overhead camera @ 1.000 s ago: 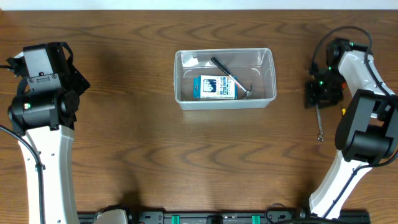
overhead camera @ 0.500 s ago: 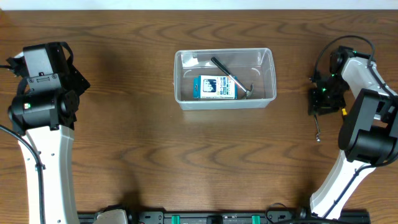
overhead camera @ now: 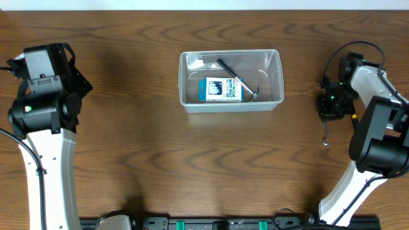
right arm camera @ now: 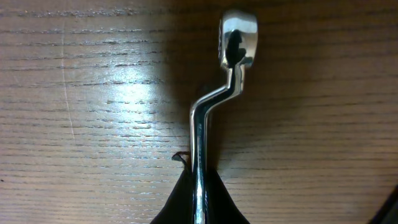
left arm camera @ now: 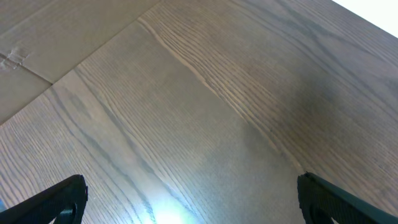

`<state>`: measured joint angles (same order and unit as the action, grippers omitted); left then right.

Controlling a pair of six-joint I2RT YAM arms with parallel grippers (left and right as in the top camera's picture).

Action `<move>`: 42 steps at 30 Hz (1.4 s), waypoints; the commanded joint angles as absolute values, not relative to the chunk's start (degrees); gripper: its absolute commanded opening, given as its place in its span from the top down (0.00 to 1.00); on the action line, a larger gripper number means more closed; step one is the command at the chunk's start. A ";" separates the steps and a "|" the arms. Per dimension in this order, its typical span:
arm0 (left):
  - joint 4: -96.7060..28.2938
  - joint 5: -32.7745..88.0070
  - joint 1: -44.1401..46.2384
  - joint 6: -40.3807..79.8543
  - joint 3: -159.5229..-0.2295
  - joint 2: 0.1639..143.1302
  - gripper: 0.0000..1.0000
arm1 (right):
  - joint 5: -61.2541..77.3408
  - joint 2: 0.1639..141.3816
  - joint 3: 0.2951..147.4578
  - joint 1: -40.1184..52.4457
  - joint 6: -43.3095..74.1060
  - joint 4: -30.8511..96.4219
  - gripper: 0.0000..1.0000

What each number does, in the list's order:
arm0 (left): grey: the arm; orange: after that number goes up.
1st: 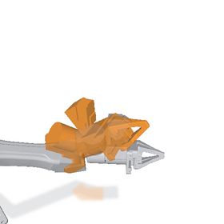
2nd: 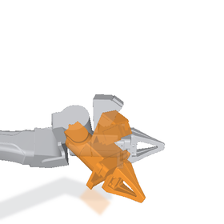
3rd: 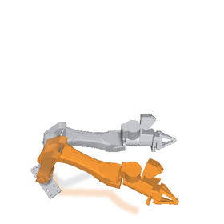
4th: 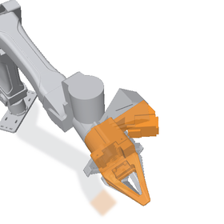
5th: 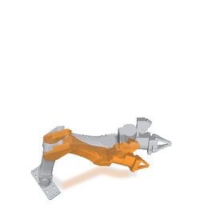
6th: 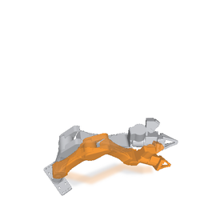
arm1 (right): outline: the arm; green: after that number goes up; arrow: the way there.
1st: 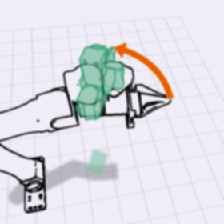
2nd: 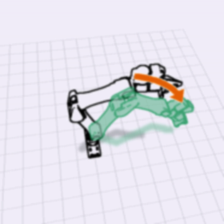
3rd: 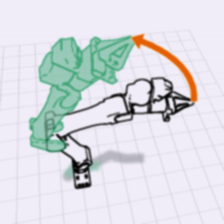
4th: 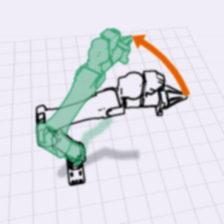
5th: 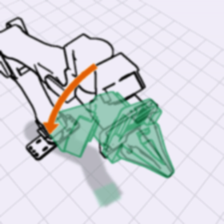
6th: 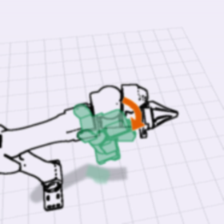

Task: Pack container
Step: 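Move the right gripper back right and grasp the second chrome wrench, then carry the wrench left and lower it into the container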

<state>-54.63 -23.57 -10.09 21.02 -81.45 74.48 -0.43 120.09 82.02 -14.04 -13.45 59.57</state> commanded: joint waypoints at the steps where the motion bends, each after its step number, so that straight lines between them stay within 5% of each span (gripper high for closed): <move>1: -54.63 -24.69 -10.33 21.56 -81.87 74.59 0.02 | 0.91 122.39 81.52 -14.02 -12.88 60.10 0.98; 20: -54.63 -24.69 -10.33 21.56 -81.89 74.59 0.02 | 0.91 107.26 116.75 3.90 -20.73 69.25 0.99; 33: -54.63 -24.69 -10.33 21.56 -81.87 74.59 0.02 | 0.97 109.89 118.69 22.63 -49.39 69.25 0.99; 42: -54.63 -24.69 -10.33 21.56 -81.89 74.59 0.02 | 5.91 117.78 118.69 24.84 -52.99 69.93 0.99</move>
<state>-54.63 -23.57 -10.09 21.02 -81.45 74.48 3.29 115.04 118.34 24.36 -50.28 69.43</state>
